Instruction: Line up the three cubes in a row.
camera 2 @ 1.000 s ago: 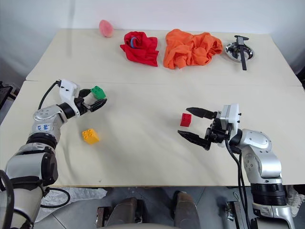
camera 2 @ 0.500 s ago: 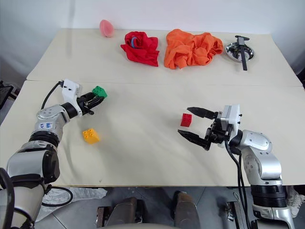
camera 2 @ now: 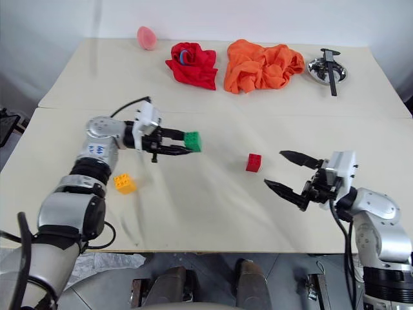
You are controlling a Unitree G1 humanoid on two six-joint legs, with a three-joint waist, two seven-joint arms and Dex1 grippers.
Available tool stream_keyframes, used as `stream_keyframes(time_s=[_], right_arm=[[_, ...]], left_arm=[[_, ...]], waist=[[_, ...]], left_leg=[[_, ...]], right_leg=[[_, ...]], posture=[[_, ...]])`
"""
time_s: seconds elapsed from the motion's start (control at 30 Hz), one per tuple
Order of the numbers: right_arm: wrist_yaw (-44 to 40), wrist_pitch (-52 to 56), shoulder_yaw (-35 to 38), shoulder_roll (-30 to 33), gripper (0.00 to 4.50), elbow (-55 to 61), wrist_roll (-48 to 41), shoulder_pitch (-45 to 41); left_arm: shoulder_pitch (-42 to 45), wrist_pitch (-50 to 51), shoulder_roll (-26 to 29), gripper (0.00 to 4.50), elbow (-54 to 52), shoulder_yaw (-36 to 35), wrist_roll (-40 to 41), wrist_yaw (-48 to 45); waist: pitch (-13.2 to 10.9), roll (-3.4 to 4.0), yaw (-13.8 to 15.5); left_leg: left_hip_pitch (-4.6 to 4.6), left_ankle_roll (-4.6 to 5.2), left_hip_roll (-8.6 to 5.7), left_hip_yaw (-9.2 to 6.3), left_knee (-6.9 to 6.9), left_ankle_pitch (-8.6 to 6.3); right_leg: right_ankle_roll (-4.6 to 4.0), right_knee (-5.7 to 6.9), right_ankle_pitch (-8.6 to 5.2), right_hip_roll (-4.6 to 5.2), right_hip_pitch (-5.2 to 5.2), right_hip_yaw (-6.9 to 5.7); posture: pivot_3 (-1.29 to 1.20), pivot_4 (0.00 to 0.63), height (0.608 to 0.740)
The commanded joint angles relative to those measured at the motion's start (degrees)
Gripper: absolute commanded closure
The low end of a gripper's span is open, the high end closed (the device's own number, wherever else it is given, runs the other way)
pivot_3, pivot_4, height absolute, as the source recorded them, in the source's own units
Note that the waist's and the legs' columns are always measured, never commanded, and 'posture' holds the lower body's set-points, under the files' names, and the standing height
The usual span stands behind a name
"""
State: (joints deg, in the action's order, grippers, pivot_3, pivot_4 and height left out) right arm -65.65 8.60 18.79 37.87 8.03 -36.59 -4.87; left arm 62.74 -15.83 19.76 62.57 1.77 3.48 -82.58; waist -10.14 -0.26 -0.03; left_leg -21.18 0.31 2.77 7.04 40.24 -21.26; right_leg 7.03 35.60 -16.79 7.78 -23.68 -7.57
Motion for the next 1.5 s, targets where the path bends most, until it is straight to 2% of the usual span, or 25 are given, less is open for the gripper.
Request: stream_keyframes(time_s=[0.03, 0.2, 0.47, 0.6, 0.63, 0.7, 0.8, 0.9, 1.0, 1.13, 1.2, 1.3, 1.37, 1.5], right_arm=[[-0.4, -1.7, 2.8, 0.4, 0.00, 0.0, -0.9, 1.7], [0.8, -2.5, 2.8, -0.7, 0.00, 1.3, -0.8, 3.5], [2.5, -2.3, 2.1, -1.9, 0.00, 4.0, -0.6, 5.3], [3.0, -2.0, 1.7, -2.2, 0.00, 4.8, -0.8, 5.7], [3.0, -1.9, 1.5, -2.2, 0.00, 4.9, -0.8, 5.7], [3.1, -1.7, 1.3, -2.2, 0.00, 5.1, -0.9, 5.8], [2.9, -1.2, 0.5, -2.2, 0.00, 5.2, -1.2, 5.3], [1.8, -1.0, -0.7, -1.9, 0.00, 4.1, -1.4, 3.7], [1.2, -1.1, -1.6, -2.0, 0.00, 3.2, -1.4, 2.0], [0.3, -0.4, -4.1, -2.5, 0.00, 1.5, -1.5, -3.3], [-1.0, -0.6, -6.6, -3.3, 0.00, 0.1, -0.8, -6.8], [-4.1, -0.6, -10.8, -3.9, 0.00, -1.9, 0.5, -10.4], [-5.4, -1.0, -12.3, -4.3, 0.00, -2.9, 1.0, -11.9], [-8.2, -0.6, -16.2, -5.2, 0.00, -3.5, 1.9, -15.3]], left_arm=[[1.3, -1.0, -2.2, 3.03, 0.4, 1.9, -2.7, 5.5], [0.8, -3.4, -3.8, 3.03, 3.4, 4.8, -5.9, 8.9], [2.7, -4.0, -5.2, 3.03, 8.1, 5.4, -7.9, 11.6], [3.1, -3.0, -5.4, 3.03, 9.7, 4.9, -8.6, 15.8], [3.2, -2.7, -5.4, 2.33, 9.9, 4.5, -8.4, 15.9], [3.3, -2.4, -5.5, 1.81, 10.2, 4.2, -8.1, 16.0], [3.7, -2.0, -5.2, 0.86, 8.7, 1.1, -3.4, 5.5], [5.0, -3.2, -1.4, 0.01, 6.3, -0.7, -2.1, 3.0], [5.2, -2.5, 1.1, 0.01, 3.6, -2.9, 0.5, -0.1], [3.3, 4.7, 7.0, 0.01, -8.3, -7.7, 8.3, -5.6], [-2.4, 13.0, 11.6, 0.01, -20.3, -11.0, 13.4, -4.8], [-17.3, 19.8, 18.0, 0.01, -36.0, -16.1, 16.9, 0.1], [-25.6, 22.6, 20.1, 0.01, -42.8, -19.7, 19.0, 3.5], [-46.1, 27.4, 22.9, 0.01, -54.5, -32.5, 23.4, 11.1]], waist=[[0.0, -0.01, 0.0], [0.0, -0.01, -0.2], [0.0, -0.02, 0.4], [0.0, -0.02, 0.3], [0.0, -0.02, 0.2], [0.0, -0.03, 0.2], [0.0, -0.02, 0.1], [0.0, -0.03, 0.0], [0.0, -0.03, -0.1], [0.0, -0.05, -0.3], [0.0, -0.02, -0.9], [0.0, 0.09, -2.2], [0.1, 0.13, -2.2], [0.0, -0.04, -1.8]], left_leg=[[0.00, 0.00, 0.00, -0.02, 0.00, 0.00], [0.03, 0.00, 0.00, -0.01, -0.02, 0.00], [-0.03, 0.03, 0.00, -0.05, 0.05, -0.01], [-0.02, 0.03, 0.00, -0.05, 0.04, -0.01], [-0.01, 0.03, 0.00, -0.05, 0.04, -0.01], [-0.01, 0.03, 0.00, -0.04, 0.04, -0.01], [-0.02, 0.03, 0.00, -0.04, 0.04, -0.01], [-0.01, 0.03, 0.00, -0.03, 0.04, 0.00], [-0.01, 0.02, 0.01, -0.06, 0.04, 0.00], [-0.03, 0.02, 0.02, -0.05, 0.08, 0.00], [0.00, 0.02, 0.06, -0.08, 0.09, 0.00], [0.08, 0.01, 0.07, -0.16, 0.05, 0.00], [0.36, 0.02, 0.05, -0.33, -0.07, 0.00], [0.14, 0.01, 0.08, -0.35, 0.09, -0.01]], right_leg=[[0.00, 0.00, 0.00, 0.00, 0.00, 0.00], [0.00, 0.01, 0.00, -0.01, -0.02, 0.03], [0.01, 0.00, 0.01, 0.01, 0.00, 0.00], [0.01, 0.00, 0.01, 0.01, 0.00, 0.01], [0.01, 0.00, 0.01, 0.01, 0.00, 0.01], [0.01, 0.00, 0.01, 0.01, 0.00, 0.01], [0.01, 0.00, 0.01, 0.01, 0.00, 0.01], [0.01, 0.01, 0.01, 0.00, 0.00, 0.01], [0.01, 0.03, 0.01, -0.01, -0.02, 0.01], [0.01, 0.04, 0.01, -0.01, -0.02, 0.04], [0.01, 0.05, 0.01, -0.03, -0.02, 0.04], [-0.03, 0.07, -0.01, -0.05, 0.00, 0.07], [-0.05, 0.11, -0.03, -0.05, 0.01, 0.20], [-0.06, 0.16, -0.03, -0.03, -0.06, 0.10]], posture=[[0.00, 0.150, 0.740], [0.00, 0.150, 0.740], [0.00, 0.150, 0.740], [0.00, 0.150, 0.740], [0.00, 0.150, 0.740], [0.00, 0.150, 0.740], [0.00, 0.150, 0.740], [0.00, 0.150, 0.740], [0.00, 0.150, 0.740], [0.00, 0.150, 0.740], [0.00, 0.150, 0.740], [0.00, 0.150, 0.740], [0.00, 0.150, 0.740], [0.00, 0.150, 0.740]])
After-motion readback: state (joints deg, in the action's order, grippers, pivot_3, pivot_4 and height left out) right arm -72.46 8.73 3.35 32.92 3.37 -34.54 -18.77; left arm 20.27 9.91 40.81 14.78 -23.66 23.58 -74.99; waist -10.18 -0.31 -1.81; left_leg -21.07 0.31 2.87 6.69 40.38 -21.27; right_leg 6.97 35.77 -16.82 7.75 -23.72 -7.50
